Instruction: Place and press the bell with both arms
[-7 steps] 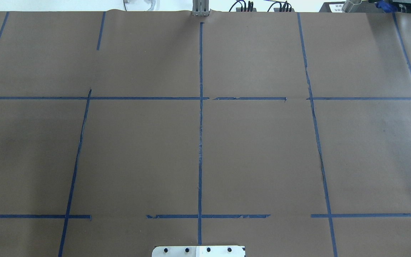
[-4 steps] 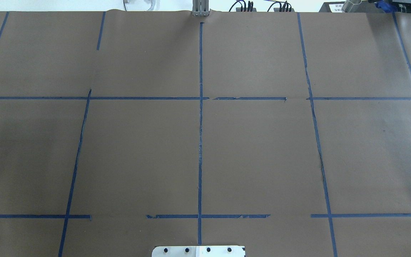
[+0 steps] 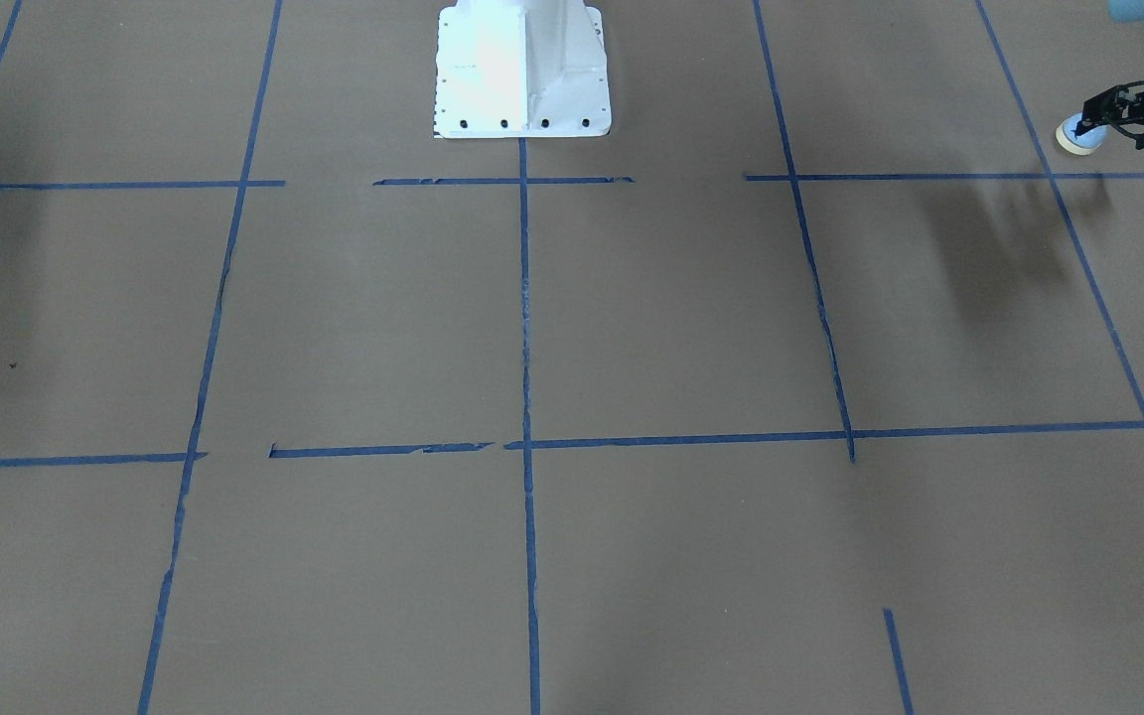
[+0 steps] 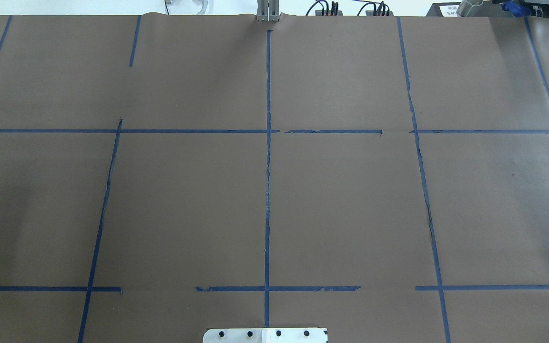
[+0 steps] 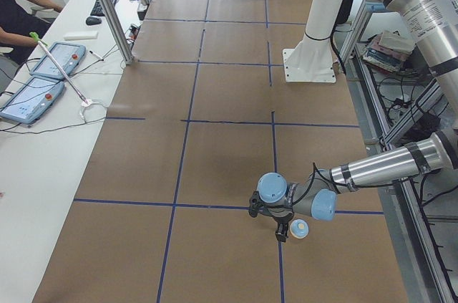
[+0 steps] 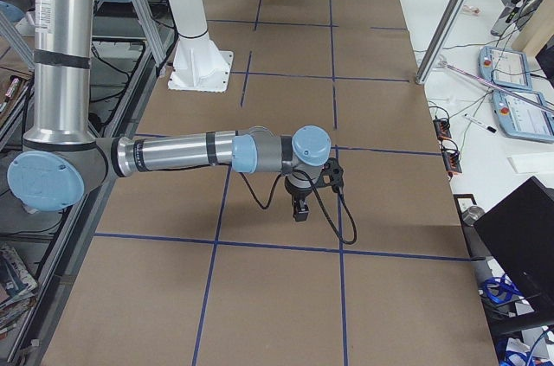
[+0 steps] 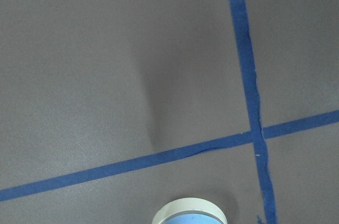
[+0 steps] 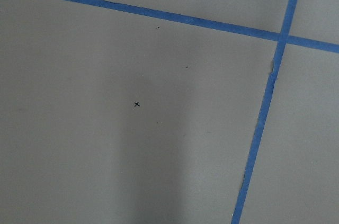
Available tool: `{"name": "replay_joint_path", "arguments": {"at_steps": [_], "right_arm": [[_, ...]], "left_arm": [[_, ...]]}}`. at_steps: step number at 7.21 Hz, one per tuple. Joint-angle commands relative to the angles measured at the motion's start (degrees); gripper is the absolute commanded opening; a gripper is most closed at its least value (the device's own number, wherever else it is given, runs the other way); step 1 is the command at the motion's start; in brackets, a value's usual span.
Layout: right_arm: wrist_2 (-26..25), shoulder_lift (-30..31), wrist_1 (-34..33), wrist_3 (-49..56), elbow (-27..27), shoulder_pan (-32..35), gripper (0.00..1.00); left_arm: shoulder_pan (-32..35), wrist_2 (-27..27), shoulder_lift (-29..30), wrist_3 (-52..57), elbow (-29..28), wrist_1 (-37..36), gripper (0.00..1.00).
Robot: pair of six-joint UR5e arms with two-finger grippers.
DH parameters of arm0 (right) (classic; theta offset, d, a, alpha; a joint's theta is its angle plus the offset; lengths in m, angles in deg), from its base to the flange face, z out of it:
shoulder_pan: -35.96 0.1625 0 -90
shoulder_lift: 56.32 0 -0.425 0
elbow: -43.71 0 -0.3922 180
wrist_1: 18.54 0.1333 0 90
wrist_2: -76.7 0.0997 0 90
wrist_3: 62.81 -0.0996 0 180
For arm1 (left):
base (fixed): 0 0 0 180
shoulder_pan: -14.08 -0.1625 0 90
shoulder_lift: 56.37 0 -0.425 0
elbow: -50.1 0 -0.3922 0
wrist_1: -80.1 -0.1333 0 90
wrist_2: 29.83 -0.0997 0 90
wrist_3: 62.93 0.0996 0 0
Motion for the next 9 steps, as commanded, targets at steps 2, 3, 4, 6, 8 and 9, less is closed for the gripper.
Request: {"name": "replay_joint_path", "arguments": {"at_steps": [2,3,4,6,8,9], "right_arm": [[0.01,0.01,0.03,0.00,-0.08,-0.20,1.00],[0.01,0.01,0.03,0.09,-0.08,-0.29,1.00],[0.01,0.01,0.03,0.09,-0.08,-0.29,1.00],[0.01,0.01,0.03,0.00,-0.16,-0.29,1.00],[0.01,0.01,0.03,0.00,-0.16,-0.29,1.00],[0.09,0.01,0.03,0.00,-0.16,-0.29,1.00]], "left_arm": [[-3.44,0.26,0.04,0.03,-1.72,0.28,1.00],[-4.14,0.26,0.04,0.03,-2.07,0.36,1.00],[-5.27,0.34,0.21,0.03,-2.08,0.36,1.00],[-7.04,0.34,0.82,0.03,-2.86,0.28,1.00],[-7.04,0.08,1.09,0.30,-4.18,0.36,0.97],[-7.04,0.08,1.09,0.21,-4.19,0.36,0.94]]}}
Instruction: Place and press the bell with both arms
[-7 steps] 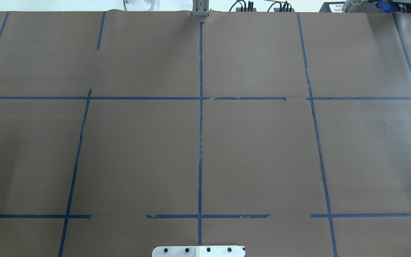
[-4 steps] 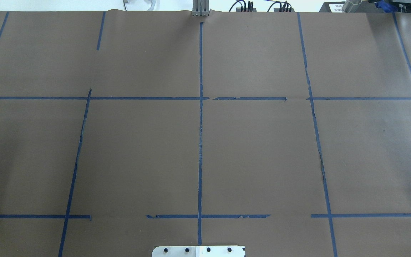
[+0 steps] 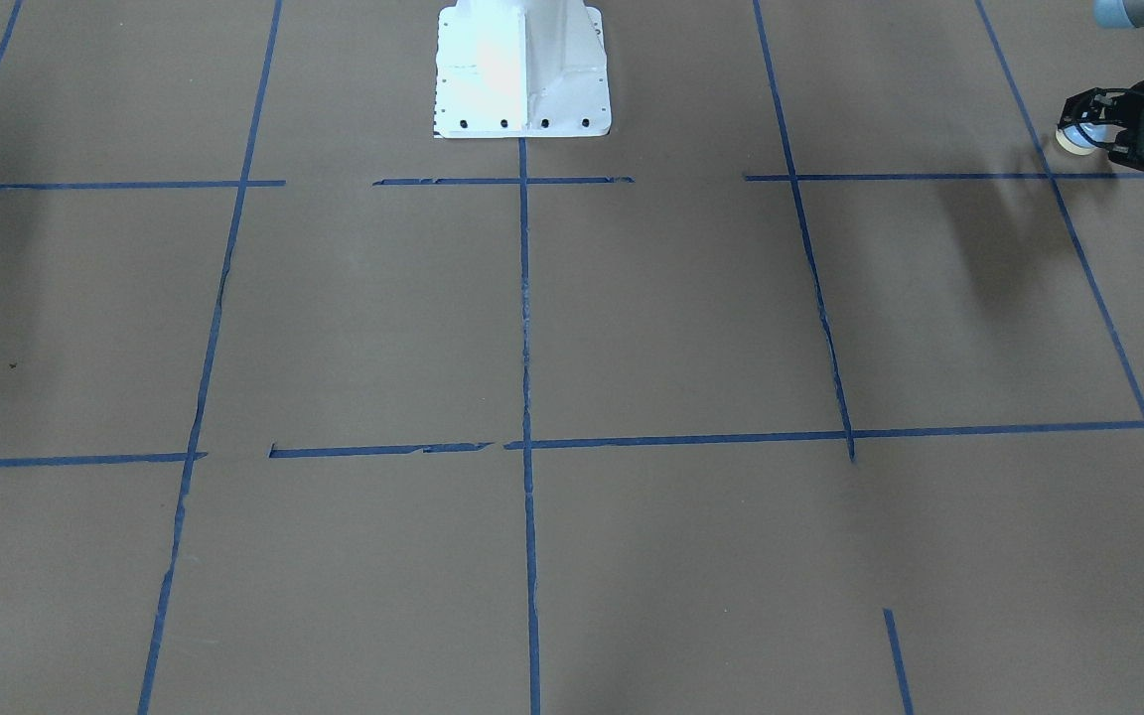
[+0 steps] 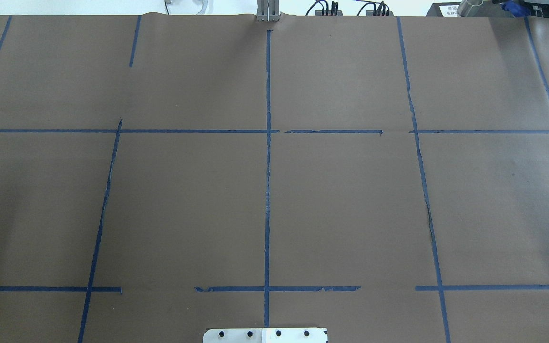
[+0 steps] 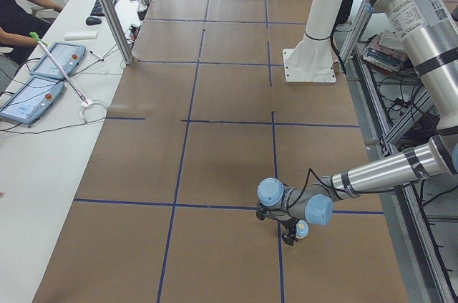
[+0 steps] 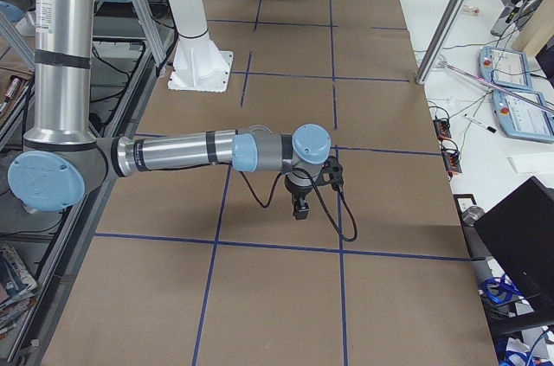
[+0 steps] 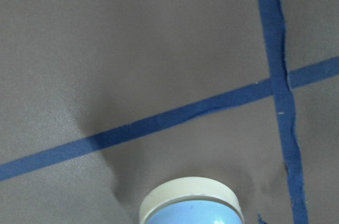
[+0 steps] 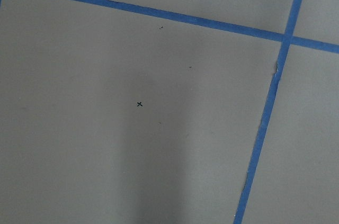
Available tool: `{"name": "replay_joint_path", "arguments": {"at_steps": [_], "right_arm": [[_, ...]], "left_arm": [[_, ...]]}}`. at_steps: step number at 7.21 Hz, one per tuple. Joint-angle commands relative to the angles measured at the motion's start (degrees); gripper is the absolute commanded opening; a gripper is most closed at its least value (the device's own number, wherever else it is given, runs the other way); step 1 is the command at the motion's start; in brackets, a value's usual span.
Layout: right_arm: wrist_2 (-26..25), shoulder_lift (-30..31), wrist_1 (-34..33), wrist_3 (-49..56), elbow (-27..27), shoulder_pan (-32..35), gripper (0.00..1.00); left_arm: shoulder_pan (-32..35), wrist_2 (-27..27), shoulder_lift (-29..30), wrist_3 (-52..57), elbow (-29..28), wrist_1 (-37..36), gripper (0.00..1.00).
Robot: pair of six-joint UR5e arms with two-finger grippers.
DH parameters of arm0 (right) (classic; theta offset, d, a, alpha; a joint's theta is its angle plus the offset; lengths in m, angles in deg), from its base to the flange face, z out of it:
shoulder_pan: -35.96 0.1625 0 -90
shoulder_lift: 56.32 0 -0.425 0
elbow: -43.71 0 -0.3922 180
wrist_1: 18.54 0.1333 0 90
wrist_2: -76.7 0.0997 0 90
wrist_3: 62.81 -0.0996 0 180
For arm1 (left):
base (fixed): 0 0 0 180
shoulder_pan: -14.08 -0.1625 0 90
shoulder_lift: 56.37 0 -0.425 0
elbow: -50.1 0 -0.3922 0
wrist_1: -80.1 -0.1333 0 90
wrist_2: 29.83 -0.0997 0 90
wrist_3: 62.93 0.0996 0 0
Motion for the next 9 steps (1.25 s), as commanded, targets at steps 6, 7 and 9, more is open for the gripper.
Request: {"name": "replay_joint_path", "arguments": {"at_steps": [6,7,9], "right_arm": [[1.37,0.00,0.00,0.00,0.00,0.00,1.00],[1.37,0.00,0.00,0.00,-0.09,0.00,1.00],[1.46,0.00,0.00,0.00,-0.09,0.00,1.00]], "left_arm": [[-0.57,0.04,0.72,0.32,-0.17,0.36,0.71],[-0.66,0.04,0.72,0.23,-0.17,2.45,0.49],[-0.58,0.30,0.02,-0.12,-0.08,11.84,0.08]]}}
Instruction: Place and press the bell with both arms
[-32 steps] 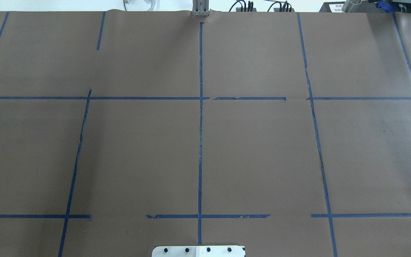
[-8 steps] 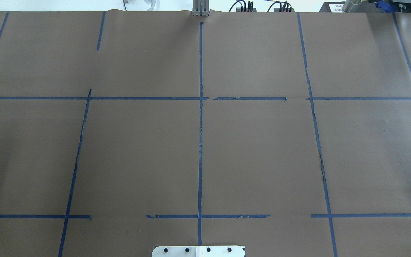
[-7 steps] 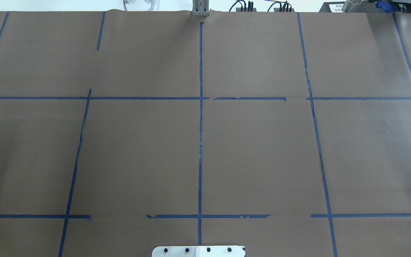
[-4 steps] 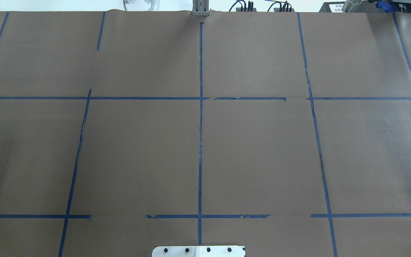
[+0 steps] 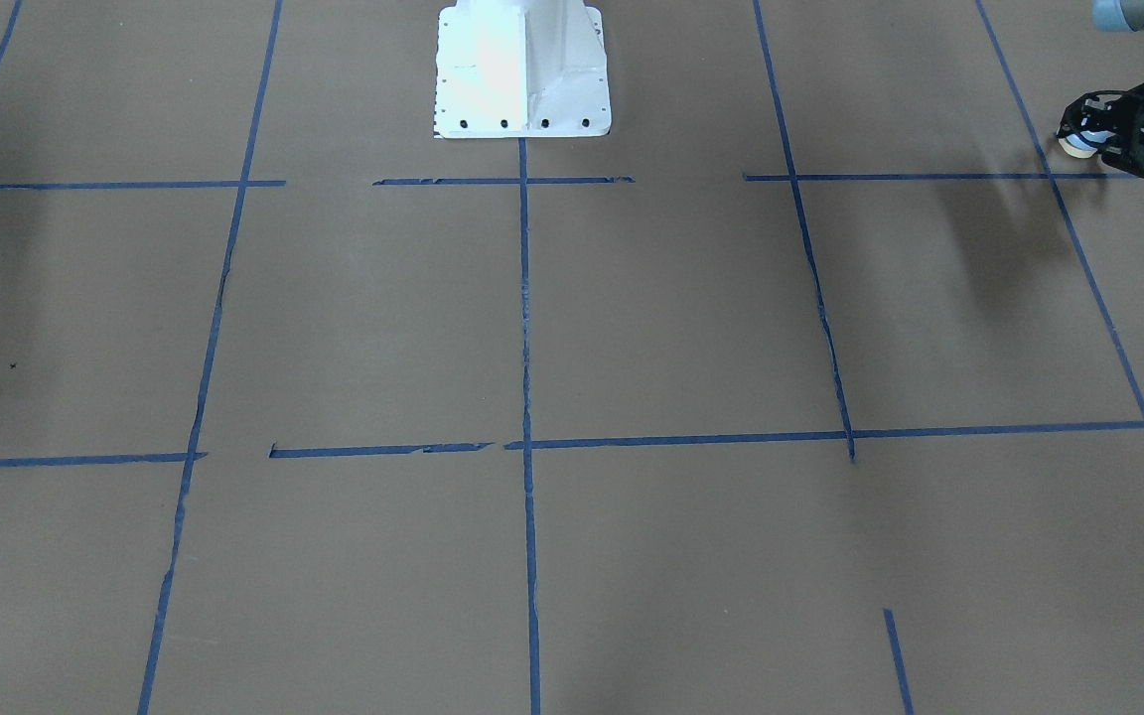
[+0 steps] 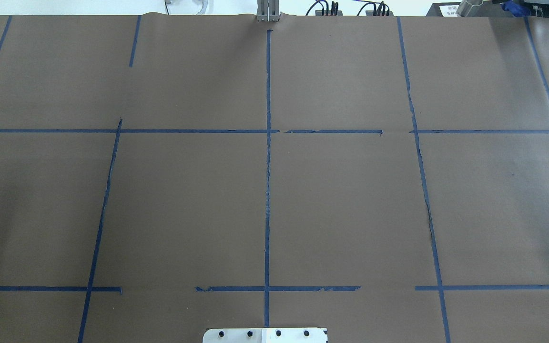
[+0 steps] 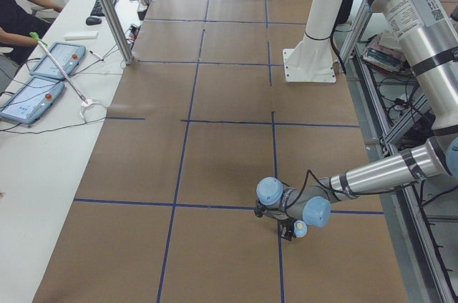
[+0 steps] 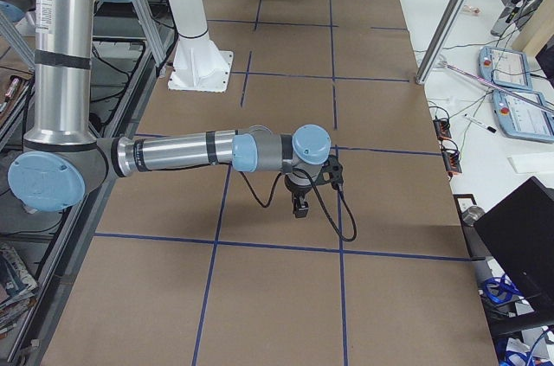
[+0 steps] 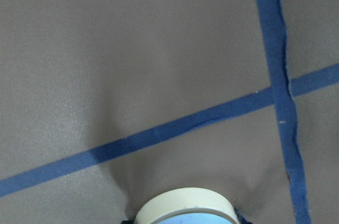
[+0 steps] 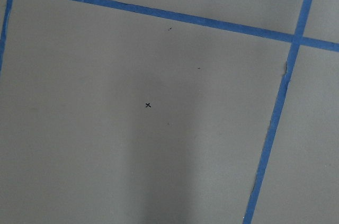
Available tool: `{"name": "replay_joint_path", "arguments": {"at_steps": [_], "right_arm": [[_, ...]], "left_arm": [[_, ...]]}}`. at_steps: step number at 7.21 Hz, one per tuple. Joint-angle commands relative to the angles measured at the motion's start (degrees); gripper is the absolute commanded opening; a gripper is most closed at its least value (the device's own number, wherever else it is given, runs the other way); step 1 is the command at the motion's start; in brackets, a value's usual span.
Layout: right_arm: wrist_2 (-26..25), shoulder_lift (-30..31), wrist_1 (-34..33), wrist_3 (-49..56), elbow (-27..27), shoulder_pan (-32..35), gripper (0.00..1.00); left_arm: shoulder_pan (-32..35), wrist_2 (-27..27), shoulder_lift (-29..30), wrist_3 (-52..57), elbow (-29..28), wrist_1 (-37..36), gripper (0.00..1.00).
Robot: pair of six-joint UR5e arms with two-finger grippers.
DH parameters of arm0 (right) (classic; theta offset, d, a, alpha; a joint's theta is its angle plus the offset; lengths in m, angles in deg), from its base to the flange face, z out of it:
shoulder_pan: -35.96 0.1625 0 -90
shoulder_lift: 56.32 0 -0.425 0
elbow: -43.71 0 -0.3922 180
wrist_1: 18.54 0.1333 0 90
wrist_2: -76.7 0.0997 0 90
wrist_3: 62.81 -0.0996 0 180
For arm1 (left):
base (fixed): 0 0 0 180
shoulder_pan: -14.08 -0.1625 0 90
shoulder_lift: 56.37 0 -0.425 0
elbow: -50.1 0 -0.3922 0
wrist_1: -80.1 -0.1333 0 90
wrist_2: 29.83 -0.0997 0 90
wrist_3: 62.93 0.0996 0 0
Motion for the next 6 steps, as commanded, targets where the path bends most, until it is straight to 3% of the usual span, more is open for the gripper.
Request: {"name": "replay_joint_path", "arguments": {"at_steps": [1,3,4,5,6], "right_arm": [[0.07,0.00,0.00,0.00,-0.02,0.00,1.00],[0.68,-0.09,0.00,0.00,-0.02,0.00,1.00],[0.95,-0.17,0.00,0.00,0.07,-0.09,1.00],[0.95,-0.35,-0.09,0.00,0.42,-0.18,1.00],[0.95,-0.44,0.00,0.00,0.42,-0.52,1.00]], "left_arm": [[0.59,0.36,-0.56,-0.26,0.90,9.66,0.01],[6.01,11.03,-0.65,-6.45,9.74,13.22,0.00],[7.87,12.56,-0.65,-8.76,14.84,13.05,0.00],[8.93,13.45,1.53,-13.92,16.80,12.96,0.00],[8.86,13.46,9.99,-22.41,16.91,12.52,0.00]]}}
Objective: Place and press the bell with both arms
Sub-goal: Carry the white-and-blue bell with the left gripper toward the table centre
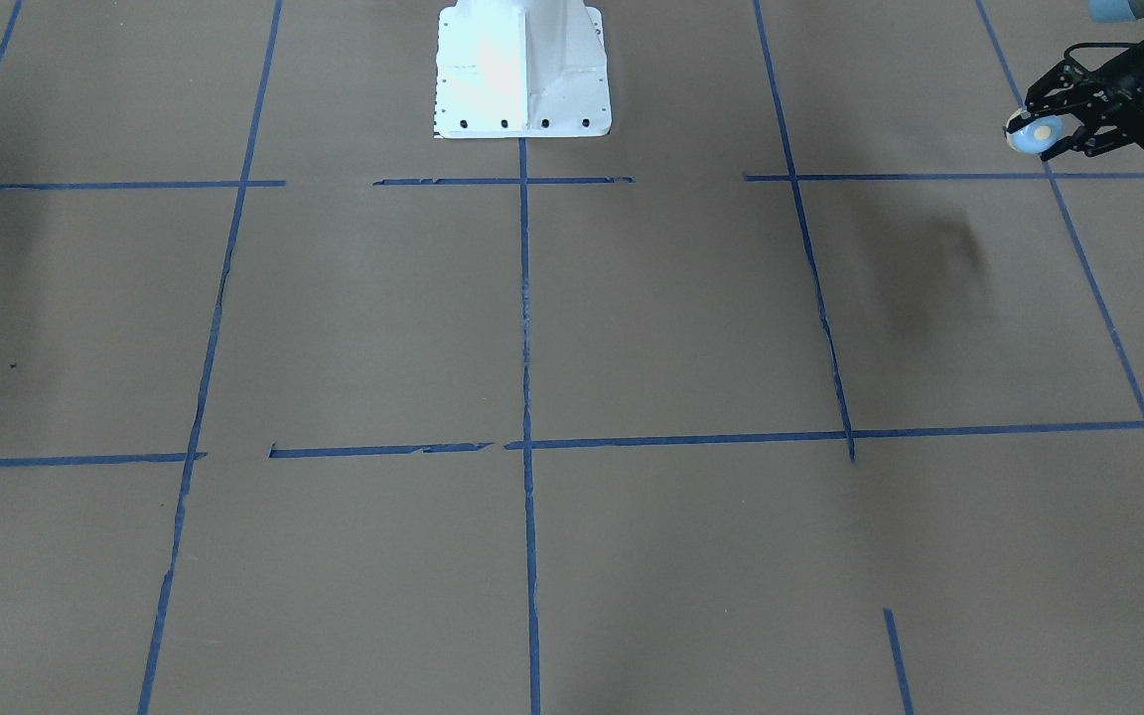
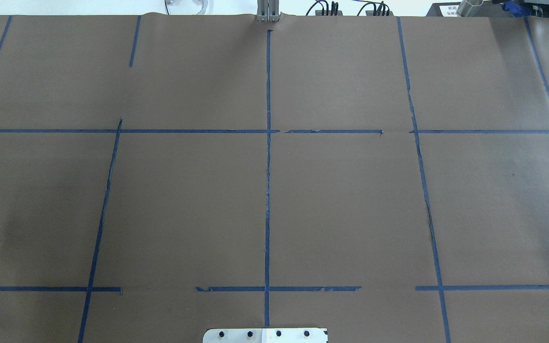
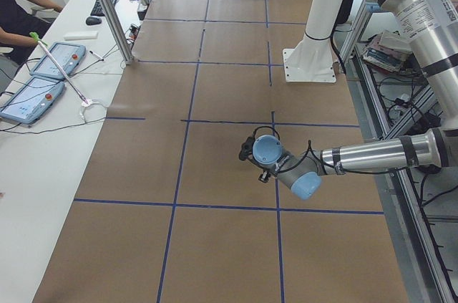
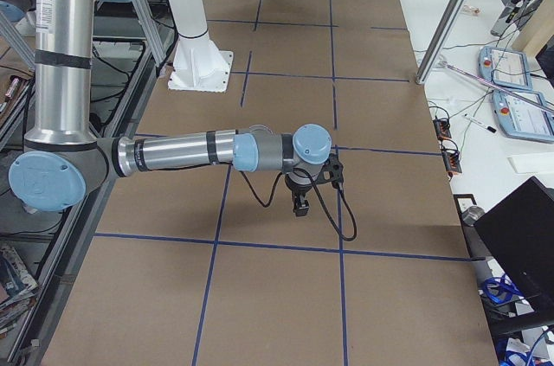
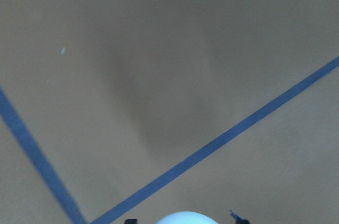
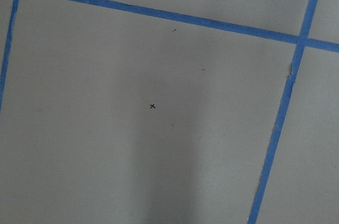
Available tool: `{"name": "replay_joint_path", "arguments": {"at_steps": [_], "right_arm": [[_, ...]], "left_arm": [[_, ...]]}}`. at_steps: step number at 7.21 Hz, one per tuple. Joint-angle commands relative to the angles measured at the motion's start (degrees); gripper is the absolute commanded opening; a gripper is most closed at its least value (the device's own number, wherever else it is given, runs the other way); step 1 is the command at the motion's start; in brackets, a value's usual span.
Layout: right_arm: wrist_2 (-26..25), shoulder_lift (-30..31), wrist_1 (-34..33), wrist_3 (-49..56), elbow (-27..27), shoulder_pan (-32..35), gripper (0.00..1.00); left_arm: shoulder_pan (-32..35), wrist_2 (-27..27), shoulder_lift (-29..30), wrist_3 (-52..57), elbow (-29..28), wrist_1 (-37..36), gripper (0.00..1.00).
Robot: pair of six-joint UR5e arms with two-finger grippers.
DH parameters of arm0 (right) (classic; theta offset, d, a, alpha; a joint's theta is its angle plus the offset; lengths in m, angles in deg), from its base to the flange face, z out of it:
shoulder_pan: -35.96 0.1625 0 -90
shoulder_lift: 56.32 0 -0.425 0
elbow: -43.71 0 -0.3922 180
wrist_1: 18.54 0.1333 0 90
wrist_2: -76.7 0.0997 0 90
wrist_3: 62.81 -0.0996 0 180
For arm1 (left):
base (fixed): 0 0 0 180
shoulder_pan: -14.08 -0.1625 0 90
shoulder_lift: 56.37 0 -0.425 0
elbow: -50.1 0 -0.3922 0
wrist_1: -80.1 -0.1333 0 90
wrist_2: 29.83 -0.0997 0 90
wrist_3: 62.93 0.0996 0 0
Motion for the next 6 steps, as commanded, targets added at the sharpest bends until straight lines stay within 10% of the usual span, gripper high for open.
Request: {"name": "replay_joint_path", "arguments": {"at_steps": [1,4,6], "right_arm": [[0.06,-0.14,-0.05,0.00,0.12,-0.30,1.00],[0.06,-1.10,0.04,0.00,1.52,-0.39,1.00],[0.06,-1.11,0.04,0.00,1.53,-0.39,1.00]], "left_arm": [[0.12,0.72,17.54,-18.92,0.13,-1.01,0.00],[-3.20,-3.72,38.32,-27.10,-7.16,-2.69,0.00],[-12.40,-20.99,46.00,-30.50,-8.32,-2.69,0.00]]}}
